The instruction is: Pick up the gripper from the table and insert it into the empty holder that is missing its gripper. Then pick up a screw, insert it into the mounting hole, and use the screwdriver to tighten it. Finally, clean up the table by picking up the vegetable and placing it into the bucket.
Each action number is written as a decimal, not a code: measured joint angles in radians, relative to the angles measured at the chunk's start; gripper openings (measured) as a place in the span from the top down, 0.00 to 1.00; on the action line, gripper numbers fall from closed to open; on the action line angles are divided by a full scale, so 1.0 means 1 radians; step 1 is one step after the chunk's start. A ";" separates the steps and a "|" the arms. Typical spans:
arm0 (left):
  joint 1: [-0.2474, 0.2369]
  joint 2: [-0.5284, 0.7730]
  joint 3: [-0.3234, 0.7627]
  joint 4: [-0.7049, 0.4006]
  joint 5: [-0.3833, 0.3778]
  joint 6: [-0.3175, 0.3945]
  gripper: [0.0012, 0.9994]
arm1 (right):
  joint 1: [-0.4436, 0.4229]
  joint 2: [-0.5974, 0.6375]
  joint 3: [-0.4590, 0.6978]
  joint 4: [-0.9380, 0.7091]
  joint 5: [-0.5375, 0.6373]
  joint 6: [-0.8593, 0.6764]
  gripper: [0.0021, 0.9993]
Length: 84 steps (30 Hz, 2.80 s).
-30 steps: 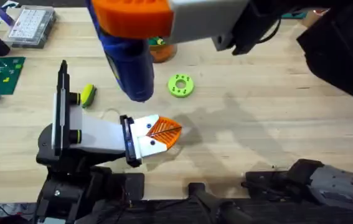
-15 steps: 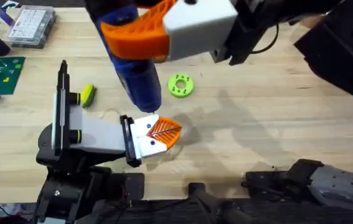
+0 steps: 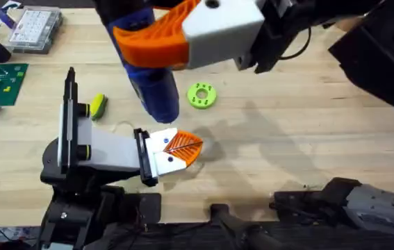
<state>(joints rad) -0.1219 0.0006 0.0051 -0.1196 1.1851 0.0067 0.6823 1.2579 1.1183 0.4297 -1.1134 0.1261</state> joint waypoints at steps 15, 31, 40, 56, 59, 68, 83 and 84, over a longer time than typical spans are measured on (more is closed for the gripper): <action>0.000 0.000 0.000 0.000 0.000 0.000 0.98 | 0.002 -0.001 -0.143 0.207 0.064 0.071 0.93; 0.000 0.000 0.000 0.000 0.000 0.000 0.98 | 0.008 -0.001 -0.215 0.249 0.097 0.113 0.93; 0.000 0.000 0.000 0.000 0.000 0.000 0.98 | 0.030 -0.001 -0.284 0.346 0.129 0.114 0.93; 0.000 0.000 0.000 0.000 0.000 0.000 0.98 | 0.055 -0.001 -0.304 0.347 0.145 0.112 0.93; 0.000 0.000 0.000 0.000 0.000 0.000 0.98 | 0.055 -0.001 -0.304 0.347 0.147 0.105 0.93; 0.000 0.000 0.000 0.000 0.000 0.000 0.98 | 0.055 -0.001 -0.304 0.340 0.148 0.091 0.93; 0.000 0.000 0.000 0.000 0.000 0.000 0.98 | 0.055 -0.001 -0.314 0.339 0.148 0.075 0.93; 0.000 0.000 0.000 0.000 0.000 0.000 0.98 | 0.055 -0.001 -0.314 0.339 0.148 0.075 0.93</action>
<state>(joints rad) -0.1219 0.0006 0.0051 -0.1196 1.1851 0.0067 0.7376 1.2568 0.8047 0.7687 -0.9653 0.2008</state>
